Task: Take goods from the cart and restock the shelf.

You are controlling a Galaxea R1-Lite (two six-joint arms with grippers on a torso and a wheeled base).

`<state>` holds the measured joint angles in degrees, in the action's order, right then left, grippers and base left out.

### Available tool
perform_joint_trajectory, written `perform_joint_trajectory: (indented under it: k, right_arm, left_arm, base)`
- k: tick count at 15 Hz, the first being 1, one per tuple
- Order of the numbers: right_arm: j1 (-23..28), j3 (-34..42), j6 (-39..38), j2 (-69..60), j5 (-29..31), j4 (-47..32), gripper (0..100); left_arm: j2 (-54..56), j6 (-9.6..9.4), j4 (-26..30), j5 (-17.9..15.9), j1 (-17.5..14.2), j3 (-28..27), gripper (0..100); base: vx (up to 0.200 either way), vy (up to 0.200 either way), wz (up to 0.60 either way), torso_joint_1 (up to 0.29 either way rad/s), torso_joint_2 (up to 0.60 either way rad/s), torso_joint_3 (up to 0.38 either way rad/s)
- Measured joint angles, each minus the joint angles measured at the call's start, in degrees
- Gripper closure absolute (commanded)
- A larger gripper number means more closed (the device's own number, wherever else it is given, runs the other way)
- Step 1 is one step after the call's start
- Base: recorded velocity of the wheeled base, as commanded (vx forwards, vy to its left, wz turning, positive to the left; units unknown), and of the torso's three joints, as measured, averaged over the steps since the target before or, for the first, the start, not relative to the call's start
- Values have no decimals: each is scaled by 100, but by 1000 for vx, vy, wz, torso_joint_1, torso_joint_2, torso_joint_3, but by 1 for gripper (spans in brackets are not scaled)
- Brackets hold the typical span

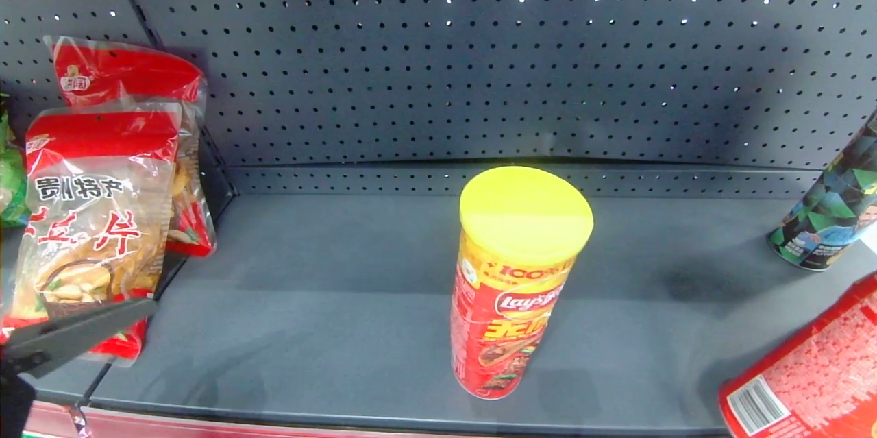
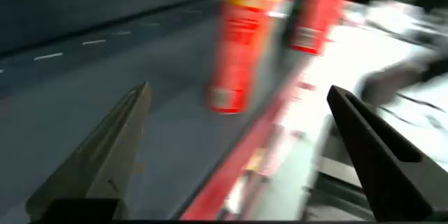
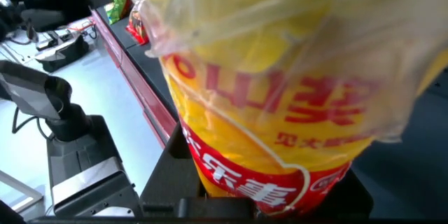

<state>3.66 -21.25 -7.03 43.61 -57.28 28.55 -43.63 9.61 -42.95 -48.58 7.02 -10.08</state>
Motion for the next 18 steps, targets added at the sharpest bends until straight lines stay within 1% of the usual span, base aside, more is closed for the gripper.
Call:
perform_joint_trajectory:
  k: [1,2,3,4,5,7,9,10,11,12,13,14,15,16,18]
  right_arm:
    - [2,2,0,-23,0,0,100]
    - [0,4,0,-61,0,0,100]
    - [0,6,0,-91,0,0,100]
    - [-11,30,1,-141,-6,0,100]
    - [-22,48,0,-179,-16,0,100]
    - [-35,88,-2,-255,-20,0,100]
    - [-38,100,-2,-295,-20,0,100]
    - [-41,102,-5,-304,-17,0,100]
    - [-41,102,-2,-308,-20,0,100]
    - [-41,102,-5,-312,-17,5,100]
    - [-41,102,-7,-315,-17,5,100]
    - [-39,99,-7,-332,-20,5,100]
    - [-39,96,-7,-354,-17,5,100]
    - [-39,96,-7,-367,-17,7,100]
    - [-41,78,-7,-384,-20,7,100]
  left_arm:
    - [383,29,560,16,-636,-144,0]
    - [763,44,1019,27,-1195,-267,0]
    - [1163,55,1367,28,-1614,-378,0]
    - [1538,60,1632,28,-1872,-450,0]
    - [1875,65,1911,30,-2033,-494,0]
    - [2564,66,2666,30,-2322,-522,0]
    - [3283,62,3578,33,-2545,-511,0]
    - [3619,38,4233,35,-2612,-488,0]
    - [3860,-154,4607,66,-2654,-444,0]
    - [4041,-417,4718,339,-2686,-322,0]
    - [4155,-630,4746,820,-2705,-132,0]
    - [4234,-830,4751,1459,-2716,85,0]
    - [4290,-990,4752,2264,-2722,323,0]
    - [4323,-1080,4735,2814,-2727,472,0]
    - [4358,-1174,4721,3950,-2728,645,0]
  base:
    - [0,0,0,0,0,0]
    - [0,0,0,0,0,0]
    - [0,0,0,0,0,0]
    - [0,0,0,0,0,0]
    - [0,0,0,0,0,0]
    - [0,0,0,0,0,0]
    - [0,0,0,0,0,0]
    - [0,0,0,0,0,0]
    - [0,0,0,0,0,0]
    - [0,0,0,0,0,0]
    - [0,0,0,0,0,0]
    - [0,0,0,0,0,0]
    - [0,0,0,0,0,0]
    - [0,0,0,0,0,0]
    - [0,0,0,0,0,0]
